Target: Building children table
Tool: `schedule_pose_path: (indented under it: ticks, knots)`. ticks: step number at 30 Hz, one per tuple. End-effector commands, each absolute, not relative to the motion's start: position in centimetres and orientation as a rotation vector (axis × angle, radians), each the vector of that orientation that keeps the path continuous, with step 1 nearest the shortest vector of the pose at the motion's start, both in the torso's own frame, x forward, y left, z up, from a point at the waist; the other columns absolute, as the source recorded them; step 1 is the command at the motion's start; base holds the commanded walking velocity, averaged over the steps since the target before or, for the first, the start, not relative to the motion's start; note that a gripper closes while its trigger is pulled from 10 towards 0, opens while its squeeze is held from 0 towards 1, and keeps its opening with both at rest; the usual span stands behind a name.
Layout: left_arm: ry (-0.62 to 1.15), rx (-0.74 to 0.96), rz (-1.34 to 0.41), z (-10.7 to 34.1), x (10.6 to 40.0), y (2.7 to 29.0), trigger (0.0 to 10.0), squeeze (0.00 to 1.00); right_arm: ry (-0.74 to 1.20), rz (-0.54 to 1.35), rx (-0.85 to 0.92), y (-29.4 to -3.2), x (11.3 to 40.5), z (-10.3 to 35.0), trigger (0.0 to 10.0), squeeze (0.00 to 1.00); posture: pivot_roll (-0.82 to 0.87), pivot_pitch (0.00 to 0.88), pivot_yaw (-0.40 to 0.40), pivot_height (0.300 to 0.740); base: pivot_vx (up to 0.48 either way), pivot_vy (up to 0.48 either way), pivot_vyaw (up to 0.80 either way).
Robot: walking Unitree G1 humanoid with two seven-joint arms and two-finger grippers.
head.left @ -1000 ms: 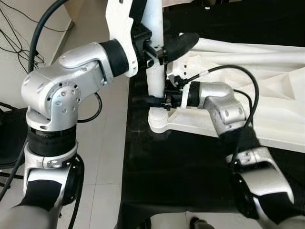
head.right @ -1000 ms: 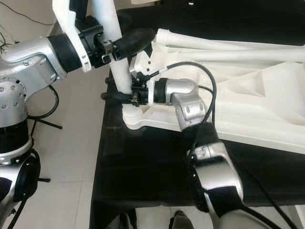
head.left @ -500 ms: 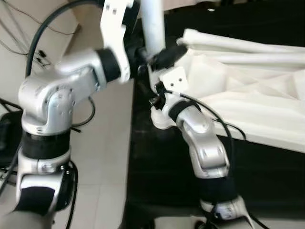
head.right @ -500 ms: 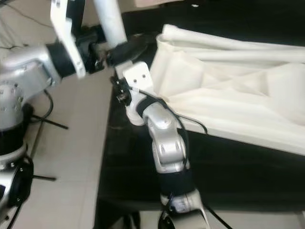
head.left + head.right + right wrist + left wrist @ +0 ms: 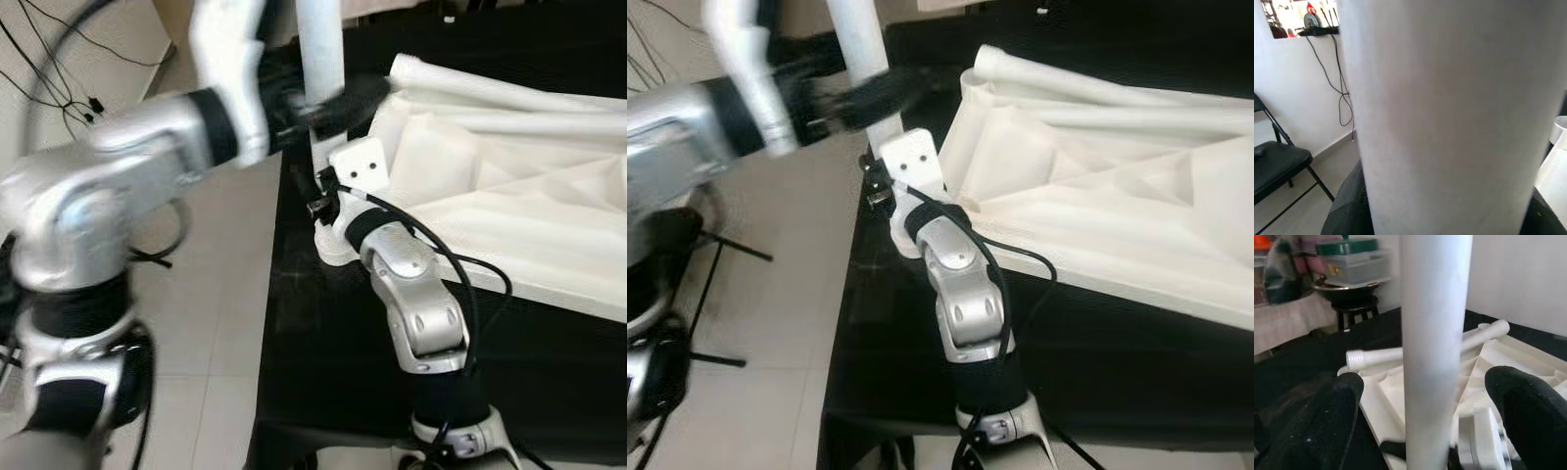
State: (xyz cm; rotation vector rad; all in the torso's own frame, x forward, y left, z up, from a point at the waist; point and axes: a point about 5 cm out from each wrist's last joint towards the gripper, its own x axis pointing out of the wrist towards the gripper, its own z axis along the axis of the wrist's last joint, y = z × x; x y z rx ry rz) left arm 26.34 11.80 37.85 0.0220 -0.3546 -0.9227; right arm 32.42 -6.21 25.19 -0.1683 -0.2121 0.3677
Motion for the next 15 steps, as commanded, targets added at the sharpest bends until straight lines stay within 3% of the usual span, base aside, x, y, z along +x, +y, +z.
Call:
schedule_pose_path:
  ticks: [1, 6, 7, 9, 13, 14, 15]
  knots:
    - [-0.359, 0.037, -1.033, 36.7, 25.1, 11.2, 10.0, 0.00, -0.028, 0.259, -0.147, -8.4, 33.2, 21.7, 0.0, 0.00, 0.03, 0.247, 0.141, 0.740, 0.000, 0.000, 0.00]
    - [-0.319, 0.046, -1.115, 35.3, 22.9, 12.4, 10.0, 0.00, -0.028, 0.280, -0.151, -8.6, 33.4, 21.9, 0.0, 0.00, 0.04, 0.248, 0.139, 0.740, 0.000, 0.000, 0.00]
    - [-0.306, 0.027, -1.099, 35.1, 22.1, 13.4, 10.0, 0.00, -0.028, 0.300, -0.144, -8.6, 33.5, 22.0, 1.6, 0.00, 0.04, 0.249, 0.137, 0.740, 0.000, 0.000, 0.00]
    - [-0.299, 0.020, -1.065, 34.8, 21.8, 14.2, 10.0, 0.00, -0.030, 0.306, -0.146, -8.7, 33.5, 22.1, 1.2, 0.00, 0.04, 0.249, 0.137, 0.740, 0.000, 0.000, 0.00]
    - [-0.288, 0.017, -1.027, 34.6, 21.4, 15.0, 10.0, 0.00, -0.033, 0.310, -0.149, -8.7, 33.6, 22.3, 1.2, 0.00, 0.04, 0.249, 0.137, 0.740, 0.000, 0.000, 0.00]
    - [-0.262, 0.035, -0.949, 34.0, 21.4, 16.3, 10.0, 0.00, -0.040, 0.311, -0.146, -8.9, 33.7, 22.5, 10.0, 0.00, 0.05, 0.249, 0.138, 0.740, 0.000, 0.000, 0.00]
    - [-0.262, 0.035, -0.949, 34.0, 21.4, 16.3, 10.0, 0.00, -0.040, 0.311, -0.146, -8.9, 33.7, 22.5, 10.0, 0.00, 0.05, 0.249, 0.138, 0.740, 0.000, 0.000, 0.00]
